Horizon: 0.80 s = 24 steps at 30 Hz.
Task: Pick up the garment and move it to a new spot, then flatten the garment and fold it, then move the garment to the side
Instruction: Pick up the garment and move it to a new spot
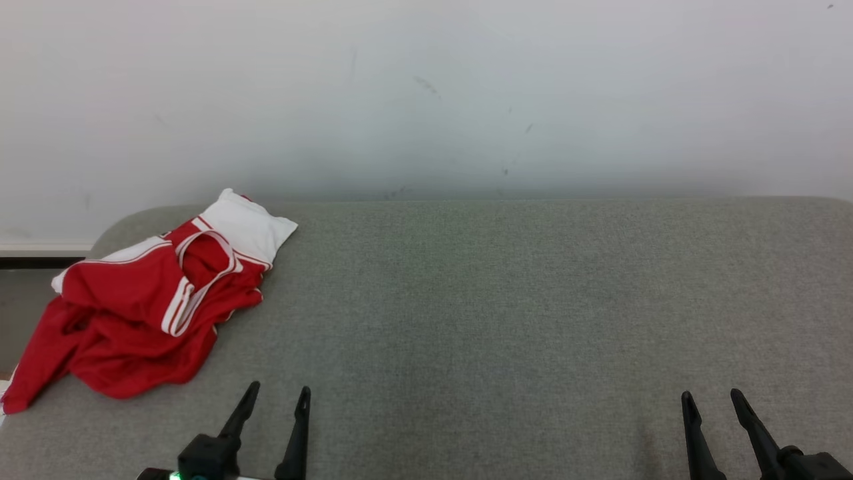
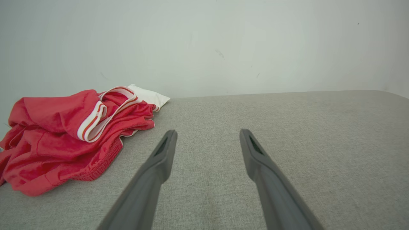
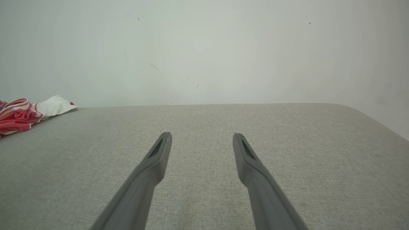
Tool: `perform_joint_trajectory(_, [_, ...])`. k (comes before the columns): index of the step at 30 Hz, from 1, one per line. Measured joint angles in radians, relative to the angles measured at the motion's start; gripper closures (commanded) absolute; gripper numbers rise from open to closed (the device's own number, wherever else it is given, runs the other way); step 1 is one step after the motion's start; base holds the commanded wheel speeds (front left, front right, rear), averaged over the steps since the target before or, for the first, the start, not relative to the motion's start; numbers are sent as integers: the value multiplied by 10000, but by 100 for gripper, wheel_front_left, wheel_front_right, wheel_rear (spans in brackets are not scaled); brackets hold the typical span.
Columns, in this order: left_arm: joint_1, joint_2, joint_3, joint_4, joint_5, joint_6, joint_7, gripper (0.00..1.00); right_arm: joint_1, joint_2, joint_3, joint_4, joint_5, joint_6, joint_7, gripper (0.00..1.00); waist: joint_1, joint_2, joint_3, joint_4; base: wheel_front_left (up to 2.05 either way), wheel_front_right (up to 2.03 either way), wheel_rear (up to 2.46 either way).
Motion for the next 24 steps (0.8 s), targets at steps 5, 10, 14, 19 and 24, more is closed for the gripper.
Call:
perform_joint_trajectory(5, [1, -40, 10, 21, -4, -63, 0, 0, 2, -12, 4, 17, 94, 0, 0, 0, 0, 0, 21, 13, 0, 0, 0])
perform_joint_trajectory(10, [0, -71, 27, 29, -8, -94, 0, 0, 40, -15, 61, 58, 155, 0, 0, 0, 0, 0, 32, 46, 0, 0, 0])
perform_joint_trajectory(14, [-12, -84, 44, 82, -17, -150, 0, 0, 42, -15, 54, 63, 169, 0, -2, 0, 0, 0, 23, 143, 0, 0, 0])
perform_joint_trajectory(19, [-16, -109, 36, 134, -21, -184, -2, 0, 125, -23, 148, 73, 232, 0, -2, 0, 0, 0, -24, 499, 0, 0, 0])
perform_joint_trajectory(24, [21, -142, 21, 176, -23, -190, -2, 0, 164, -13, 196, 82, 316, 0, -4, 0, 0, 0, -70, 1089, 0, 0, 0])
